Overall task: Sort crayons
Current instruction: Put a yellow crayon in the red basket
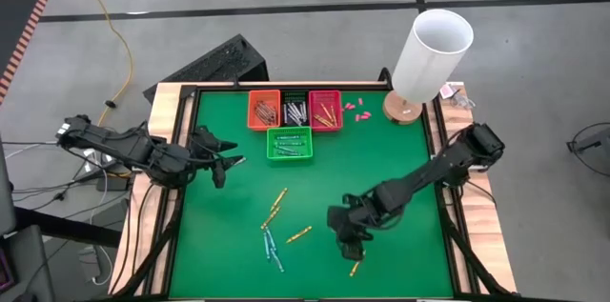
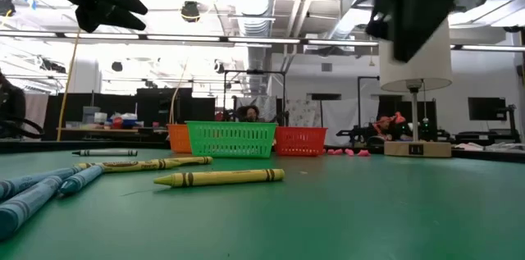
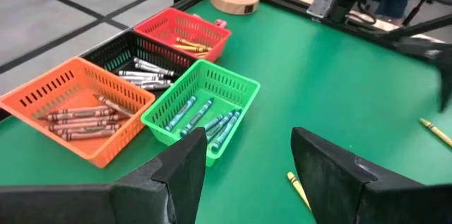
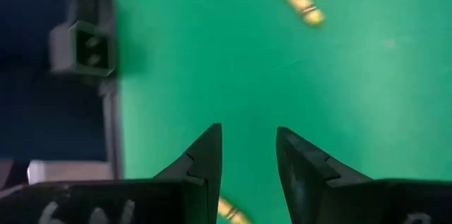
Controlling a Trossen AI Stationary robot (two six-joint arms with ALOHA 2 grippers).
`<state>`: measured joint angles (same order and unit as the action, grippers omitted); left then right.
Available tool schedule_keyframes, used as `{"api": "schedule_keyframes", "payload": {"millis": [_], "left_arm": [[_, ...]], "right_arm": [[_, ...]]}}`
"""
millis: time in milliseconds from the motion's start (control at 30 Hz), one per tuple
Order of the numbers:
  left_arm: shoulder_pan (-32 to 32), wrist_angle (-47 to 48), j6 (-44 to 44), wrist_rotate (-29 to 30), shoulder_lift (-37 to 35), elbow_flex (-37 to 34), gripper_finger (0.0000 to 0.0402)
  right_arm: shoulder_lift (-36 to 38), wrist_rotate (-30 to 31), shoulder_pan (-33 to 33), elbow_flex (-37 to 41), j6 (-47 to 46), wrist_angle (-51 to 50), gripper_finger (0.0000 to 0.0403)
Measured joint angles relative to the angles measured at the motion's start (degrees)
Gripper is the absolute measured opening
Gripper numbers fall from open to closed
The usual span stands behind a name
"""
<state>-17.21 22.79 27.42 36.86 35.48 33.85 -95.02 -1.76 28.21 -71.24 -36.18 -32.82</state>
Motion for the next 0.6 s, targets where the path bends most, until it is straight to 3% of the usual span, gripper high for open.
{"api": "schedule_keyframes", "payload": {"millis": [233, 600], "left_arm": [[0.0, 0.0, 0.8, 0.0, 2.4, 0.0, 0.0197], [0.0, -0.1, 1.5, -0.1, 6.0, 0.0, 0.0197]], "right_arm": [[-0.2, 0.5, 5.7, -0.5, 3.5, 0.0, 0.0128], [-4.3, 0.5, 7.6, -0.5, 8.2, 1.4, 0.0127]]}}
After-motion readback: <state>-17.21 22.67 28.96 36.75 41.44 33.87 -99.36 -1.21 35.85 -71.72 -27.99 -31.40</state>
